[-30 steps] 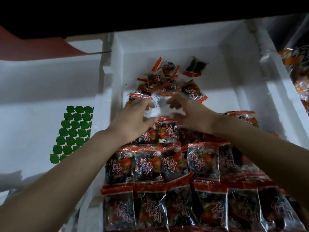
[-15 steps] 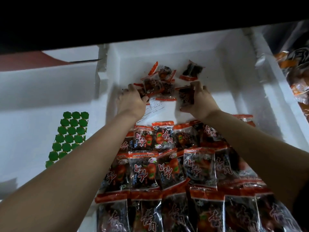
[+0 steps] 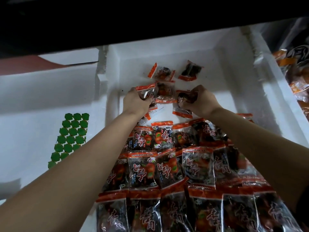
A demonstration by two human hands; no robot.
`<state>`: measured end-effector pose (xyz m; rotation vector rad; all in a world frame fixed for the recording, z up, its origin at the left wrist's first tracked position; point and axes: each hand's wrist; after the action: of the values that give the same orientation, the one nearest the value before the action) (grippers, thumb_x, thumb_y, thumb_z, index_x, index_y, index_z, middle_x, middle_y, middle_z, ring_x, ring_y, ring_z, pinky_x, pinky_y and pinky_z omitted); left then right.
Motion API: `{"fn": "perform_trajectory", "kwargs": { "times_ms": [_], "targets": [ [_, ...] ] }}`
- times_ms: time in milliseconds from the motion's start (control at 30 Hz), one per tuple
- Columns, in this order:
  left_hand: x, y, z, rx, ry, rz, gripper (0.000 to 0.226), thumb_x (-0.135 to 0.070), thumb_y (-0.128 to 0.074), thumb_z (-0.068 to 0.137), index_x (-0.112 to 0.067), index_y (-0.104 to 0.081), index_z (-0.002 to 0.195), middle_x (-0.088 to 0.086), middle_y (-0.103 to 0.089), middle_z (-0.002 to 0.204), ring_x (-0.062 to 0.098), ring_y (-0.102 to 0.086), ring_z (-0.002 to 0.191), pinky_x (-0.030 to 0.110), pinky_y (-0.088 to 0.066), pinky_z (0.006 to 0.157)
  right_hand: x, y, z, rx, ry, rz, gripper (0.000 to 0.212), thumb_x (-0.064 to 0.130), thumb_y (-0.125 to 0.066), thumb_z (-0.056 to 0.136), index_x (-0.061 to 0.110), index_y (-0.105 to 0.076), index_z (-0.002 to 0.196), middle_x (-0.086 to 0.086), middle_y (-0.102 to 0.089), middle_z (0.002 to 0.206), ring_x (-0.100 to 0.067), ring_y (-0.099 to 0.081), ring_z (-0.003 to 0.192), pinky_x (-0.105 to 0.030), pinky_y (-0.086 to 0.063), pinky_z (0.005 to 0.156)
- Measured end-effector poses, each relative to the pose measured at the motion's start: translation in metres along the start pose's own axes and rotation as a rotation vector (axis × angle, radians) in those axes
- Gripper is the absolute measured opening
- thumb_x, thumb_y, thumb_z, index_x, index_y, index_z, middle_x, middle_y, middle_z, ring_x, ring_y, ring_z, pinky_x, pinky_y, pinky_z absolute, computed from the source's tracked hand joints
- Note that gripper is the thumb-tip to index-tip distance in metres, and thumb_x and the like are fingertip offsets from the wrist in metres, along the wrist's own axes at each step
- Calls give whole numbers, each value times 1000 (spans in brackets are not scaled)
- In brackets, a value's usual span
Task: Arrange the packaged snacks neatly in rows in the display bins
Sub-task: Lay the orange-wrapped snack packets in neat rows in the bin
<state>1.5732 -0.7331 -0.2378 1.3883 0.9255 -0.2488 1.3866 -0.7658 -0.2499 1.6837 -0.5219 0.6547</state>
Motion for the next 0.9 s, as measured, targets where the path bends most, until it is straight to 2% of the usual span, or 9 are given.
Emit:
{"fn": "perform_trajectory", "kwargs": {
  "times_ms": [133, 233, 333, 400, 500, 567, 633, 767, 900],
  "targets": [
    [0, 11, -14, -86, -86, -51, 34, -23, -67, 87, -4, -56, 113, 1, -62, 108, 13, -55, 96, 10, -32, 70, 3, 17, -14, -51, 100, 37, 43, 26, -69, 83, 12, -50, 119, 4, -53, 99, -12, -48, 86, -15, -35, 57],
    [-1, 16, -27, -105, -145, -124, 31, -19, -69, 85, -6, -59, 111, 0, -63, 101, 12, -55, 91, 5, -35, 63, 4, 35, -27, -50, 144, 77, 34, 26, -70, 82, 16, -53, 111, 8, -55, 97, -14, -56, 85, -20, -42, 68],
    [-5, 22, -39, -123, -160, -188, 29, -18, -70, 85, -11, -60, 111, -5, -63, 97, 9, -57, 86, -3, -37, 59, 2, 48, -38, 132, 171, 104, 22, 24, -70, 82, 21, -56, 99, 3, -63, 95, -19, -64, 82, -27, -50, 68],
    [-9, 24, -44, -138, -171, -195, 26, -20, -70, 84, -12, -60, 108, -8, -63, 93, 9, -59, 85, -2, -37, 62, 0, 45, -46, 300, 161, 5, 21, 25, -68, 84, 19, -59, 101, -1, -65, 97, -14, -65, 76, -21, -47, 60],
    [-18, 26, -54, -131, -184, -211, 21, -21, -69, 85, -15, -59, 103, -13, -60, 83, 3, -57, 75, 0, -39, 59, 1, 33, -50, 462, 130, -95, 23, 29, -63, 87, 17, -57, 107, 0, -65, 89, -11, -65, 69, -18, -44, 60],
    [-22, 26, -61, -102, -189, -229, 18, -22, -68, 86, -18, -57, 100, -17, -58, 80, -3, -55, 72, 2, -41, 58, 4, 29, -49, 509, 96, -46, 21, 27, -62, 88, 17, -55, 105, 3, -62, 82, -11, -65, 66, -17, -46, 60],
    [-24, 24, -68, -72, -185, -260, 18, -23, -68, 86, -19, -59, 100, -17, -60, 82, 0, -58, 76, 9, -45, 67, 5, 28, -46, 529, 73, 32, 21, 22, -62, 88, 14, -54, 105, 1, -62, 84, -11, -64, 64, -16, -51, 59],
    [-25, 19, -75, -23, -175, -291, 16, -23, -68, 85, -17, -60, 97, -13, -63, 81, -2, -59, 74, 14, -47, 67, 2, 25, -42, 412, 75, 134, 17, 17, -61, 90, 12, -52, 104, -5, -61, 95, -12, -64, 66, -18, -55, 62],
    [-25, 18, -79, 6, -176, -309, 15, -23, -68, 85, -16, -60, 95, -14, -59, 76, -3, -56, 68, 12, -45, 63, -4, 24, -44, 599, 81, 95, 6, 14, -59, 90, 13, -54, 88, 4, -57, 86, -17, -65, 78, -21, -57, 67]
  ]
}}
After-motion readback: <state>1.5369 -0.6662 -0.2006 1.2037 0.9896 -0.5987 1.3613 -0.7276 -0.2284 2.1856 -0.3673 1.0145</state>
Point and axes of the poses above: each hand's wrist, its own z-axis towards the middle knuckle, its own y-axis out of the back of the hand, x = y × z
